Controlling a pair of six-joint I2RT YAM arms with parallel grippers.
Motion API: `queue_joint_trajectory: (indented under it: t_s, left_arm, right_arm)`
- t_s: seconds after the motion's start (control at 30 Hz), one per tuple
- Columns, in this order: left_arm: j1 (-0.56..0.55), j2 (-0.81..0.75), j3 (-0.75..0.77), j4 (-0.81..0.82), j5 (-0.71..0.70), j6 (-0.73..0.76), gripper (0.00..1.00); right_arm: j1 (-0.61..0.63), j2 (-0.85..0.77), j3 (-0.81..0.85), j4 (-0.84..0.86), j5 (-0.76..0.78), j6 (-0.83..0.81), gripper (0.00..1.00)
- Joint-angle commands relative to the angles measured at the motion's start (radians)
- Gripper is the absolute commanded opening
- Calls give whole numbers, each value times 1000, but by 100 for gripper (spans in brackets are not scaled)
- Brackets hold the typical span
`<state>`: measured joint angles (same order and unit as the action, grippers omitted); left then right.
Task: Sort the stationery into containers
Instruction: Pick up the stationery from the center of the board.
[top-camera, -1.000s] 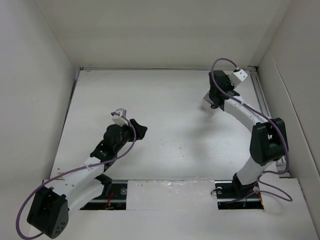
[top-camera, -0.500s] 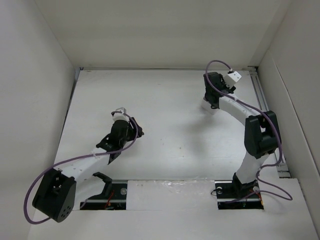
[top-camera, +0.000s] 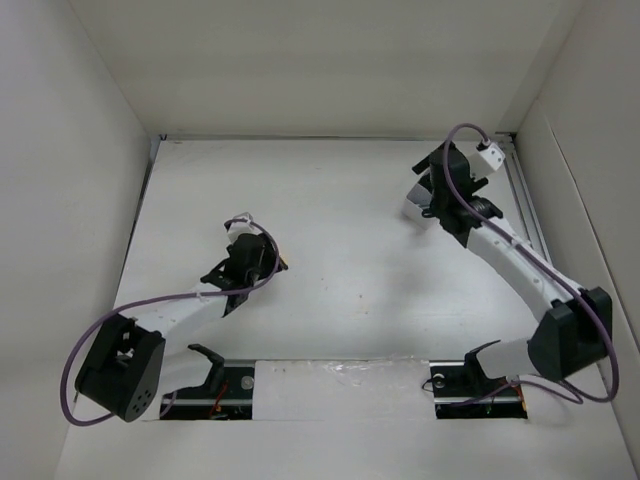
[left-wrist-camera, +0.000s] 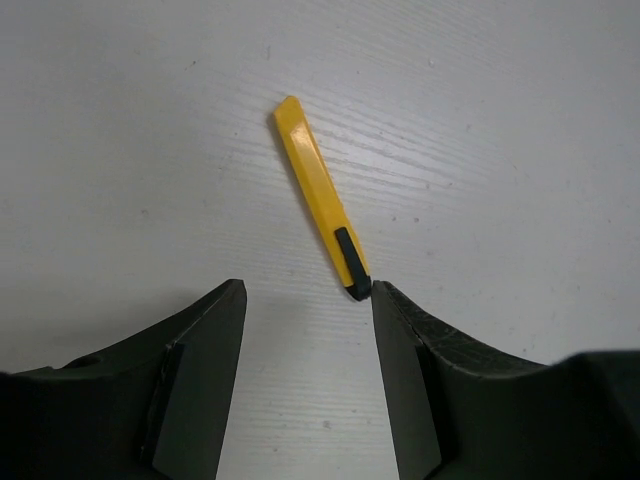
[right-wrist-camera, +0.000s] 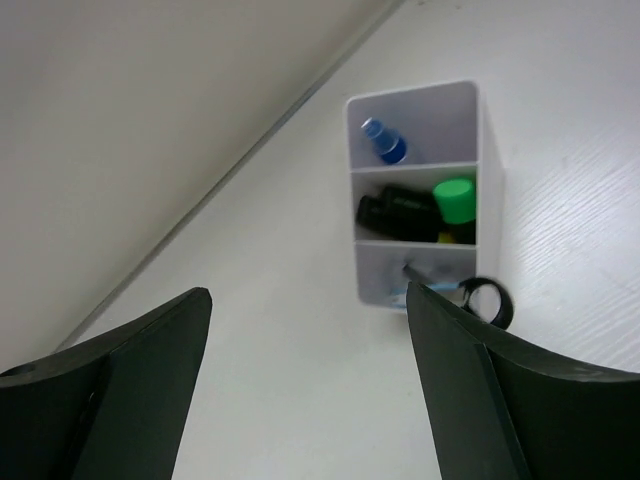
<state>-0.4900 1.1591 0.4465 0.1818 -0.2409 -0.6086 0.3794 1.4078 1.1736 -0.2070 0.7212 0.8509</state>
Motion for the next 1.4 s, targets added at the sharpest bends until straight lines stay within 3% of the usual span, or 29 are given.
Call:
queue_joint_trajectory:
  t_s: [0.0, 0.17, 0.57, 0.83, 1.2, 1.37]
  left_arm:
    - [-2, 33, 37, -38, -55, -32, 49]
    - [-2, 71, 72, -62, -55, -43, 49]
    - [-76, 250, 218, -108, -121, -53, 49]
    - [-76, 278, 253, -140, -190, -53, 39]
    - [-133, 384, 296, -159, -227, -63, 35]
    - [-133, 384, 287, -160, -247, -63, 29]
  right_arm:
    - [51, -98, -84, 87, -156, 2, 85]
    - [102, -182, -179, 149, -256, 2, 85]
    - [137, -225, -262, 185, -324, -7, 85]
    - [138, -234, -285, 210, -388, -7, 85]
    - [148, -188, -285, 219, -398, -7, 85]
    - [148, -179, -285, 219, -410, -7, 86]
